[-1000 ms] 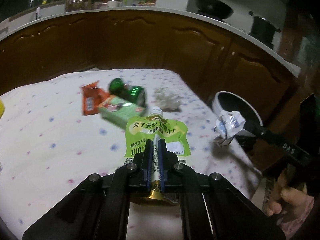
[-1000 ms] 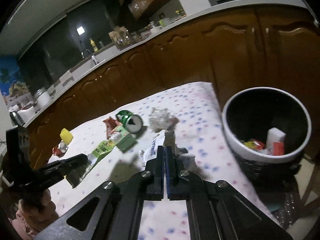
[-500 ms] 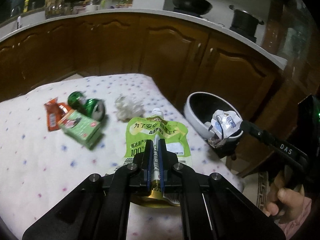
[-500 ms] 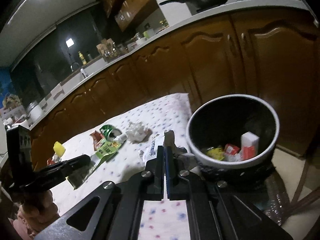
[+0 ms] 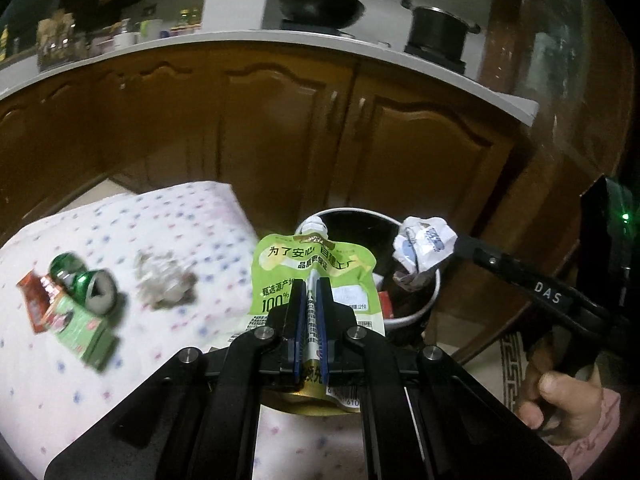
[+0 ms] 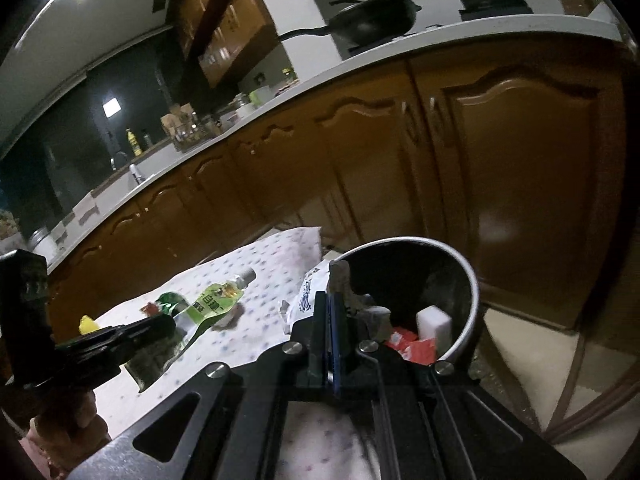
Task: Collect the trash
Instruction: 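Carry pouch and foil over the bin and open both tools to drop them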
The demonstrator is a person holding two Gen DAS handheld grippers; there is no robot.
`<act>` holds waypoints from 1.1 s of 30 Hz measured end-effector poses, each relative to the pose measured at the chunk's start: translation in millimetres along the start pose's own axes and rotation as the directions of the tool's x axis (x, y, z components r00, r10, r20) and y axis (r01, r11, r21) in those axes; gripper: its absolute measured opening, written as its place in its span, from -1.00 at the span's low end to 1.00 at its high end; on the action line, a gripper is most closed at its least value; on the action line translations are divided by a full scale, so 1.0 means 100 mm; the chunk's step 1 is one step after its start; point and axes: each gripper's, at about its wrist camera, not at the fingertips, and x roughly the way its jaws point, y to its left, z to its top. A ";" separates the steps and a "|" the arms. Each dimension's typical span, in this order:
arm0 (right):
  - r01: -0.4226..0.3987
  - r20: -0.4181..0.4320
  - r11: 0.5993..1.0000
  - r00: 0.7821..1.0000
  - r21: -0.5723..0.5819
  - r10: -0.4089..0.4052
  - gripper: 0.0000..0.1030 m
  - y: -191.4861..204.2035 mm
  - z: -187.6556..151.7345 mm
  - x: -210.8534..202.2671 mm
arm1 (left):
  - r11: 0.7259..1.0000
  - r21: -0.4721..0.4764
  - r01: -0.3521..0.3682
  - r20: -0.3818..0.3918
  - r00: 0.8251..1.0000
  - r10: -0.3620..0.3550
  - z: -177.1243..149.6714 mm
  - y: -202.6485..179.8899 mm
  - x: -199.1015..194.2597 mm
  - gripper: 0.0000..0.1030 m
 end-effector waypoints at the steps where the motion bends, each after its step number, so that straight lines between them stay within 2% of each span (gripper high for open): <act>1: 0.007 -0.001 1.000 1.000 0.000 -0.007 -0.98 -0.04 0.02 0.02 | 1.000 0.007 0.002 -0.003 1.000 -0.002 0.02 -0.04 0.05 -0.91; 11: 0.048 -0.041 0.998 0.998 0.029 -0.047 -0.98 -0.38 0.10 0.28 | 0.998 0.058 0.006 -0.067 0.998 -0.002 0.23 -0.27 0.58 -0.91; 19: 0.067 -0.080 0.997 0.995 0.044 -0.064 -0.98 -0.54 0.10 0.49 | 0.994 0.107 0.006 -0.130 0.992 0.008 0.24 -0.43 0.94 -0.91; 29: 0.070 -0.116 0.996 0.991 0.060 -0.063 -0.97 -0.65 0.10 0.61 | 0.996 0.087 0.024 -0.192 0.981 -0.007 0.26 -0.43 1.19 -0.87; 30: 0.068 -0.117 0.996 0.991 0.063 -0.060 -0.85 -0.66 0.11 0.61 | 0.996 0.081 0.019 -0.195 0.981 -0.003 0.27 -0.43 1.19 -0.79; 31: 0.064 -0.118 0.995 0.991 0.071 -0.055 -0.85 -0.67 0.12 0.62 | 0.997 0.077 0.014 -0.195 0.981 0.001 0.27 -0.43 1.18 -0.71; 32: 0.054 -0.121 0.995 0.992 0.078 -0.044 -0.84 -0.68 0.13 0.62 | 0.997 0.073 0.013 -0.189 0.982 0.002 0.27 -0.43 1.17 -0.50; 33: 0.047 -0.125 0.995 0.992 0.089 -0.036 -0.76 -0.69 0.13 0.62 | 0.998 0.067 0.011 -0.174 0.985 0.001 0.28 -0.43 1.13 -0.21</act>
